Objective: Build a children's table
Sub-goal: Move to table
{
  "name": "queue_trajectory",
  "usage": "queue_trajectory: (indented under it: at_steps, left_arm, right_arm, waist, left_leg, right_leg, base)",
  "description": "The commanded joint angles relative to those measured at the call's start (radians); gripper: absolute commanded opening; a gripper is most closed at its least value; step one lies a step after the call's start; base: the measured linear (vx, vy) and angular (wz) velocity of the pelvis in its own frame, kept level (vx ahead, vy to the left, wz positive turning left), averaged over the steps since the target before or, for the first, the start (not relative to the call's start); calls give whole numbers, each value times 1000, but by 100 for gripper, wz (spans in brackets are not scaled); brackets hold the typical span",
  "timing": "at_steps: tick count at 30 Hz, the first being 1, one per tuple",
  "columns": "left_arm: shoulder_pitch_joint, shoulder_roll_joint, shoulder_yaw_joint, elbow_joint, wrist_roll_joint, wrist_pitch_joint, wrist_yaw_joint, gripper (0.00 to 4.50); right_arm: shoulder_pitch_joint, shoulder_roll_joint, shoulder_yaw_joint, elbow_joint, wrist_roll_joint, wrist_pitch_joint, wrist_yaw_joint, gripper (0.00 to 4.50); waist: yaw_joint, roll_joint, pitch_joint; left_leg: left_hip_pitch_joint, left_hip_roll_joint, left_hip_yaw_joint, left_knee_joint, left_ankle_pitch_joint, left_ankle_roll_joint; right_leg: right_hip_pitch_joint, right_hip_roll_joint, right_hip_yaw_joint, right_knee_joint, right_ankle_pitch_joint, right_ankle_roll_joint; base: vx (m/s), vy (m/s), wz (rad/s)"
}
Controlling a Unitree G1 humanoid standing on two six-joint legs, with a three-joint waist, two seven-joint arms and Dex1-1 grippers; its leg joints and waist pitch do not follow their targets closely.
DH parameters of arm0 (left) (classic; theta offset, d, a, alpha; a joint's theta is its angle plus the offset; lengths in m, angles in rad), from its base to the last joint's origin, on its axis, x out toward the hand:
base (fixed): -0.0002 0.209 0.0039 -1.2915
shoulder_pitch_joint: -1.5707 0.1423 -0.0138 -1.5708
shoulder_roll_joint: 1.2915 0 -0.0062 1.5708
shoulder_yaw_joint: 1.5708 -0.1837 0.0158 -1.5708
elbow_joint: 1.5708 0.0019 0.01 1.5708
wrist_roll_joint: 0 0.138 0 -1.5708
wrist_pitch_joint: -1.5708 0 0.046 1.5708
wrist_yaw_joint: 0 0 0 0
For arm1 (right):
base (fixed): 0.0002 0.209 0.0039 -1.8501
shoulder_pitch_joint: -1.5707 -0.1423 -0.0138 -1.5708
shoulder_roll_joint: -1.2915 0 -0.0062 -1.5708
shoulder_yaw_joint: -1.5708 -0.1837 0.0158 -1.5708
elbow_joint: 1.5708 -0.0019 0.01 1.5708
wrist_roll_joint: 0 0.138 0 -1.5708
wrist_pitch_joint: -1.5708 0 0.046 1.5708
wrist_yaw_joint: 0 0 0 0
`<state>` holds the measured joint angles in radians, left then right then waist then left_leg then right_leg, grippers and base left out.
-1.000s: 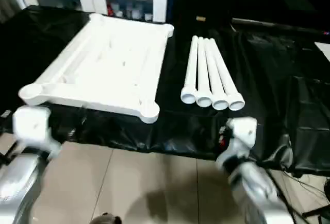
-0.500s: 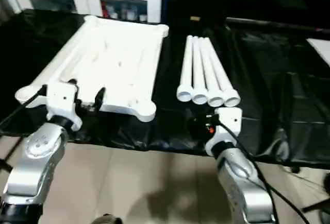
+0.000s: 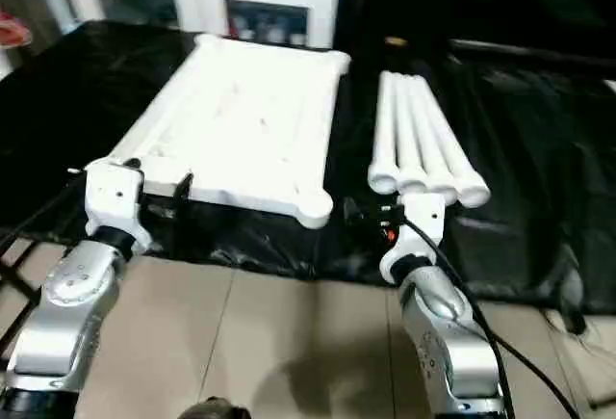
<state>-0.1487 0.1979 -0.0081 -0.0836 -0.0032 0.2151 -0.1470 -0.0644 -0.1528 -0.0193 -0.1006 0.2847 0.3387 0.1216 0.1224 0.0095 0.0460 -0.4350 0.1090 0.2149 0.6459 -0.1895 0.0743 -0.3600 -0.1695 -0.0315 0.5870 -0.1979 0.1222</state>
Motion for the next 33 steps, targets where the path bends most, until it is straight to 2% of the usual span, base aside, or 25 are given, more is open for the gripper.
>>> queue_trajectory:
  at_steps: [1,2,3,5,6,8,9,10,11,12,13,14,15,16,17,18,19,22,23,25,27,29,30,32,33]
  left_arm:
    - [-10,11,3,13,14,-12,-4,433]
    - [-16,18,-4,14,28,-28,-5,433]
    - [-20,25,-12,13,43,-25,-3,433]
    - [-25,31,-19,15,62,-25,4,433]
    - [-27,26,-15,17,56,-22,6,433]
    - [-28,21,-11,17,47,-19,6,433]
    - [-27,13,-3,13,34,-6,10,433]
    - [-25,8,2,8,26,4,13,433]
    - [-23,8,3,4,26,1,16,433]
    - [-19,7,4,0,21,-4,15,433]
    - [-15,8,3,-4,25,-5,15,433]
    - [-8,8,4,-13,22,-4,12,433]
    - [-7,7,3,-16,25,2,12,433]
    - [-7,8,3,-18,30,6,13,433]
    - [-7,7,3,-18,34,8,13,433]
    - [-7,7,5,-18,36,8,14,433]
    - [-7,6,6,-17,36,8,15,433]
    - [-8,3,17,-22,24,16,19,433]
    - [-8,4,20,-24,25,21,22,433]
    - [-9,1,23,-25,22,24,24,433]
    - [-8,0,25,-29,22,29,26,433]
    - [-4,-1,29,-34,19,33,27,433]
    - [-3,-2,34,-36,17,35,28,433]
    - [-5,-1,36,-35,16,36,27,433]
    - [-5,-2,37,-37,16,35,27,433]
  right_arm:
    - [-2,8,-4,8,2,7,2,447]
    - [-2,10,-5,9,3,8,1,447]
    - [-2,12,-5,12,5,12,-1,447]
    - [-1,16,-3,12,6,7,-2,447]
    - [-2,19,-2,9,5,6,-1,447]
    - [-2,19,-1,8,3,8,-1,447]
    - [-4,19,0,9,-1,8,0,447]
    - [-4,19,-1,9,-4,9,2,447]
    - [-4,20,-1,10,-8,9,5,447]
    - [-5,20,0,10,-11,10,9,447]
    - [-5,18,1,9,-12,10,13,447]
    - [-6,16,3,7,-8,13,21,447]
    - [-7,14,4,7,-7,16,24,447]
    - [-8,11,8,7,-8,17,29,447]
    - [-10,6,14,7,-10,18,38,447]
    - [-12,-2,24,7,-17,17,48,447]
    - [-13,-7,30,7,-22,16,54,447]
    - [-19,-19,52,5,-35,19,77,447]
    - [-22,-23,59,5,-41,20,86,447]
    - [-25,-29,70,8,-42,21,107,447]
    - [-26,-35,82,11,-47,17,124,447]
    - [-29,-34,83,14,-43,18,128,447]
    - [-32,-36,89,18,-45,15,135,447]
    - [-35,-38,93,20,-48,11,142,447]
    - [-36,-35,90,20,-45,11,142,447]
  waist:
    - [11,5,-56]
    - [-31,47,-59]
    - [-44,53,-64]
    - [-36,47,-57]
    - [-17,39,-61]
    - [22,38,-54]
    - [40,19,-60]
    - [40,31,-70]
    - [22,-10,-92]
    - [28,-30,-63]
    - [41,-15,-34]
    - [66,-5,-12]
    - [67,-3,-28]
    - [61,-8,-28]
    - [55,12,-44]
    - [29,39,-69]
    - [18,41,-72]
    - [25,16,-44]
    - [38,0,-36]
    - [26,14,-44]
    - [2,53,-43]
    - [-24,58,-54]
    - [-35,41,-33]
    - [4,10,-14]
    - [26,-4,-15]
  left_leg:
    - [16,125,-114,-81,-255,51]
    - [85,111,-87,-149,-408,-81]
    - [108,115,-40,-171,-554,-313]
    - [67,179,4,-264,-660,-553]
    - [70,276,24,-317,-634,-537]
    - [104,376,46,-329,-571,-386]
    - [86,349,6,-329,-560,-348]
    - [78,297,25,-325,-570,-343]
    - [63,184,69,-240,-492,-367]
    - [34,75,-75,102,-153,-177]
    - [-51,12,-93,107,-64,-119]
    - [-68,-14,-100,112,-33,-155]
    - [8,53,-125,43,-147,-137]
    - [30,56,-119,12,-166,-123]
    - [55,119,-141,-63,-159,-96]
    - [85,249,-220,-121,-190,-17]
    - [86,267,-228,-130,-171,21]
    - [55,135,-133,-95,-211,-55]
    - [4,90,-147,-87,-148,-40]
    - [-4,84,-154,-65,-61,-11]
    - [9,100,-227,-142,-166,6]
    - [77,126,-289,-158,-253,37]
    - [103,154,-264,-143,-476,-26]
    - [86,107,-190,-114,-585,-154]
    - [65,95,-147,-69,-348,-101]
  right_leg:
    - [39,-141,60,-124,-416,-181]
    - [-23,37,-7,-53,-405,-134]
    - [-62,93,-25,8,-246,-106]
    - [-45,116,-65,75,-64,-151]
    - [-31,105,-93,133,-66,-165]
    - [-47,79,-84,173,-134,-133]
    - [-18,74,-76,169,-165,-133]
    - [6,73,-67,135,-186,-151]
    - [40,5,-31,70,-305,-239]
    - [-13,-205,29,-100,-556,-244]
    - [69,-109,8,-91,-562,-164]
    - [81,-52,-36,-101,-497,-3]
    - [60,-76,-22,-88,-453,-24]
    - [68,-46,-52,-91,-445,-31]
    - [81,-7,-69,-88,-344,-41]
    - [61,-14,-53,1,-135,-72]
    - [54,-26,-39,35,-51,-95]
    - [55,-60,8,-34,-40,-202]
    - [107,-78,-62,-58,-186,-175]
    - [122,-87,-113,-86,-249,-154]
    - [120,10,-152,-28,-218,-192]
    - [71,61,-116,30,-208,-215]
    - [33,27,-36,12,-216,-273]
    - [58,-71,21,-85,-482,-315]
    - [110,-100,32,-128,-688,-275]
  base:
    - [-31,209,-30]
    - [-31,209,-30]
    - [-66,178,-27]
    - [-111,118,-36]
    - [-123,15,-39]
    - [-118,-90,-27]
    - [-135,-124,-22]
    - [-165,-77,-16]
    - [-165,-77,-16]
    - [-70,-94,-13]
    - [25,-121,-34]
    - [25,-121,-34]
    - [-64,-61,-27]
    - [-113,-26,-6]
    - [-113,-26,-6]
    - [-82,-9,-8]
    - [-66,-39,-13]
    - [-64,-37,-2]
    - [-70,-17,8]
    - [-46,11,32]
    - [-18,22,44]
    - [39,21,49]
    - [53,3,53]
    - [20,-19,37]
    - [51,-22,6]
